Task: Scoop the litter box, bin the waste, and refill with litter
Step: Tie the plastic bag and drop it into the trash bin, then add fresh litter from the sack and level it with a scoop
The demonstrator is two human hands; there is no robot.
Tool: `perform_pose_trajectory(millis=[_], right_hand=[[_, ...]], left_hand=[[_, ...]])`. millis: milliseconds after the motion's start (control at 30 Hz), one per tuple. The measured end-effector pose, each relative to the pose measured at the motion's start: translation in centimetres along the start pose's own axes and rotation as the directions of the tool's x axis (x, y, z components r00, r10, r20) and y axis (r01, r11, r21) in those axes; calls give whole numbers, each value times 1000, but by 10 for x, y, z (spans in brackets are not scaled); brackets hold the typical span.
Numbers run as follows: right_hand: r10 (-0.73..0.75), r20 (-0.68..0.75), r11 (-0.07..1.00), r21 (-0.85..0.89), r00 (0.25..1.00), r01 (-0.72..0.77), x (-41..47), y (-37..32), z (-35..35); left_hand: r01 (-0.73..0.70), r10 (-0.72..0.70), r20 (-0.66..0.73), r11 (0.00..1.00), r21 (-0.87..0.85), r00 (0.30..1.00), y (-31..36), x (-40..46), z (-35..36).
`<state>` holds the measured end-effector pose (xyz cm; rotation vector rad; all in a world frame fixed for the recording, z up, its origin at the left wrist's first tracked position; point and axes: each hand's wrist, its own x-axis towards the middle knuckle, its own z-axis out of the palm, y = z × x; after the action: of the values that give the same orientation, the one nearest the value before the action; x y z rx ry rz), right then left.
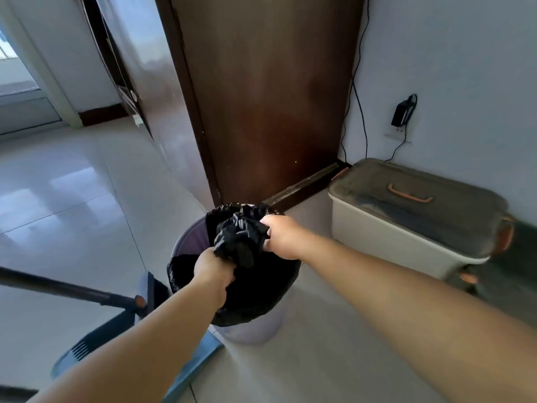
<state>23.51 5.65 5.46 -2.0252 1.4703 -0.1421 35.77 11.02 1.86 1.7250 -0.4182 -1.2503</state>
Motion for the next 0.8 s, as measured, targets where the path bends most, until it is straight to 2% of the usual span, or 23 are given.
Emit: perform_pose_trajectory(millis=[33,100,133,200,367,467,567,733,800], right_hand=[[25,-7,999,28,1000,-24,0,6,0],[33,7,996,82,999,-34,-3,14,-3],[28,-7,993,111,1000,-27,-3,20,-7],[30,-44,988,151,999,-23,-10,29,-16],[55,-111,981,191,992,-33,-39,61,-42],[80,-132,984,168,988,-57,-71,94,-60],[132,-152,986,118,979,-115,-115,140,-84],[238,-198,968,129,951,-216,-201,222,-117],[328,-243,940,181,913,-289,-251,263,-126]], left_hand=[[14,-15,12,999,35,1000,-1,7,0],[-34,34,-1,989,142,999,-1,12,-2],[-41,39,16,989,143,999,1,11,0],[-94,99,-8,964,248,995,6,4,4],[-314,346,29,811,494,938,18,-28,32],[-421,422,153,671,610,894,15,-55,65],[-543,451,325,530,651,831,5,-94,121],[-719,465,552,383,579,692,-21,-169,222],[-794,434,664,347,500,608,-40,-205,267]])
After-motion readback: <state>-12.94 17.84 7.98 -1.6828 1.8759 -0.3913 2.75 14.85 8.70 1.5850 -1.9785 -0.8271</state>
